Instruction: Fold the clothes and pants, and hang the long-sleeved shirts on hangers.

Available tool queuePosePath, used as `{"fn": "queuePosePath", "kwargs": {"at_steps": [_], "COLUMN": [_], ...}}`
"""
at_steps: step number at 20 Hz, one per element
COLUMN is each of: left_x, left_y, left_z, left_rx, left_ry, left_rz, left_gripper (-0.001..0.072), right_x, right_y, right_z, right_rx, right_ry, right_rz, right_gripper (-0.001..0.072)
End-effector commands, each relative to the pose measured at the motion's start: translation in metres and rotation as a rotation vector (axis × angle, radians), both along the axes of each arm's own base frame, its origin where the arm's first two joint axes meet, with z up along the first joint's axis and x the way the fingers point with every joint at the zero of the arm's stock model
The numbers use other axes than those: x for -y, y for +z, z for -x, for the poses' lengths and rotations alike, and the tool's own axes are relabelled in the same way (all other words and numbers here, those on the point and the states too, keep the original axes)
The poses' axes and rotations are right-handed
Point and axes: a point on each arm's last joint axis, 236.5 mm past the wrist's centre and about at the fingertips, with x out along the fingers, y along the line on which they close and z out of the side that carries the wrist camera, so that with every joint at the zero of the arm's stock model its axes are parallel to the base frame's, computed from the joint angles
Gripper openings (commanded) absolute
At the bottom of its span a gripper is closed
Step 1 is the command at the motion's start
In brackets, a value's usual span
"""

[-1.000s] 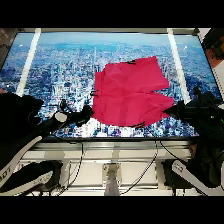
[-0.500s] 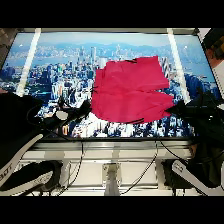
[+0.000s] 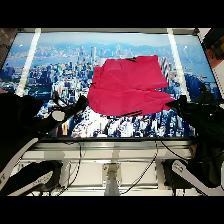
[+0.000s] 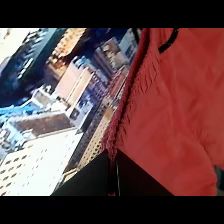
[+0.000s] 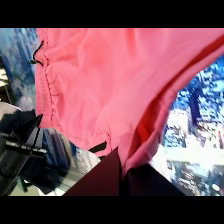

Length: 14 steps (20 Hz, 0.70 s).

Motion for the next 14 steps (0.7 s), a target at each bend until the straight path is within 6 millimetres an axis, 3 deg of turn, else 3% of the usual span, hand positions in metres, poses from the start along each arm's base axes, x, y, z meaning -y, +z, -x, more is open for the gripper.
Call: {"fn": "queuePosePath", "kwargs": {"at_steps": [1,5,9,11,14], "left_x": [-0.01,-0.016,-0.028,-0.023,-0.011], "left_y": [0.045,0.077,0.092,0.088,0.075], "left_z": [-0.01,-0.013,-0.021,-0.018,-0.007], "left_rx": [0.154,0.241,0.302,0.283,0.229], "left_ry": [0.003,0.034,0.09,0.069,-0.002], "left_rz": [-0.038,-0.018,-0.024,-0.02,-0.025], "left_gripper": [0.002,0.002,0.002,0.002,0.0017], "right_x": [-0.004,-0.01,-0.01,-0.01,-0.009], "right_y": [0.017,0.044,0.06,0.057,0.036], "right_z": [-0.013,-0.028,-0.037,-0.036,-0.021], "right_rx": [0.048,0.114,0.153,0.148,0.064], "right_ry": [-0.043,-0.093,-0.124,-0.112,-0.074], "right_rz": [-0.069,-0.181,-0.243,-0.219,-0.151], "right_gripper": [0.0009,0.001,0.0009,0.0008,0.0006]}}
